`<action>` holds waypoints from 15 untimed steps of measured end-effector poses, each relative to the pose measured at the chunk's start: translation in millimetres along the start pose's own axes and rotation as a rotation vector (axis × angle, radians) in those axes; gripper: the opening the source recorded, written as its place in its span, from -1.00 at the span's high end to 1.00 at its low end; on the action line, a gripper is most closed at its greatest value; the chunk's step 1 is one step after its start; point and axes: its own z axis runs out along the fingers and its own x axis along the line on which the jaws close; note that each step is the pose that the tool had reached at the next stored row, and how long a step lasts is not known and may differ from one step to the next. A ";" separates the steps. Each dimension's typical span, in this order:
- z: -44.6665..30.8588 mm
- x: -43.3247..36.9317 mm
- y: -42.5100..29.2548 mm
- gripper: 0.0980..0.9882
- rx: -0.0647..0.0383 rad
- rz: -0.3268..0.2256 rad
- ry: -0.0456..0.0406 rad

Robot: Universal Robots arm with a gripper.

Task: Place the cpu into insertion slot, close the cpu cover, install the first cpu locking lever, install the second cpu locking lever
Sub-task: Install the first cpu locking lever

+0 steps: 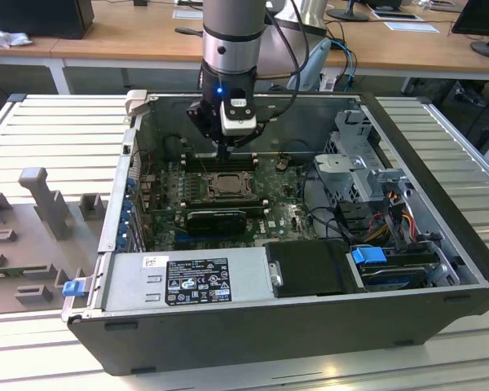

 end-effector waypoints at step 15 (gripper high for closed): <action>1.6 -0.1 0.0 0.98 -0.006 -0.214 -0.0362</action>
